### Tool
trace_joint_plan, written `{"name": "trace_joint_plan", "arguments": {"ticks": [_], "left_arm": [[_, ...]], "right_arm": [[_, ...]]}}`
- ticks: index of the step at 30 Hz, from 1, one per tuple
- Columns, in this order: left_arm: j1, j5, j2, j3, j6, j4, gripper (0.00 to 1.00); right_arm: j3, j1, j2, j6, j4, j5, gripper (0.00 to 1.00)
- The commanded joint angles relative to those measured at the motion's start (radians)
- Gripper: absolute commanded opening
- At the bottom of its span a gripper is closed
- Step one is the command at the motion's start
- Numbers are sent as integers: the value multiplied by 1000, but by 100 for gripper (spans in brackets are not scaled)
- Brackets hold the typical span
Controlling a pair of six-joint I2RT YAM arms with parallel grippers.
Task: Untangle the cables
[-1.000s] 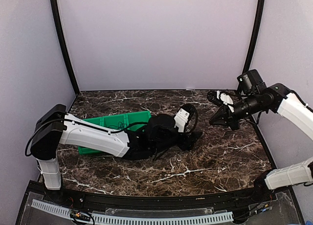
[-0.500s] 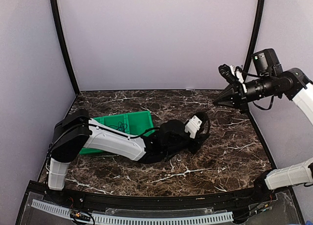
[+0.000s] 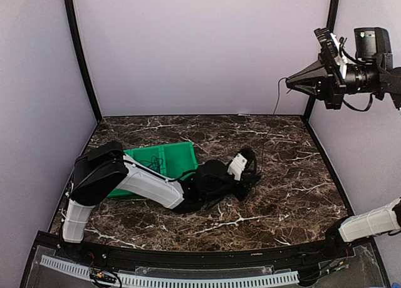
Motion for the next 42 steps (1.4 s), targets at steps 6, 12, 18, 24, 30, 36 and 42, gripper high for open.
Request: {"name": "trace_joint_plan", "arguments": {"ticks": [6,12,18,24,30,36,42], "left_arm": [[-3,35,-105,-148,-81,149,25],[-3,50,-104,-135,-56,154,29],[-3,161,-75,-90,-92,170,56],[6,76,-28,3,-122,112,48],[24,95,1,56,-143,60,18],[28,71,-44,-7,-161,96,0],[28,-12,-176,-132,-189,150,0]], "right_arm": [[-194,-19,-45,48,104,-30,0],[-199,-27,-51,63,107,-33,0],[-201,-29,-51,74,111,-40,0],[-195,-32,-52,81,113,-41,0],[-205,-37,-58,100,131,-30,0],[-282,-45,-61,135,197,4,3],[-603,-46,-77,119,389,185,52]]}}
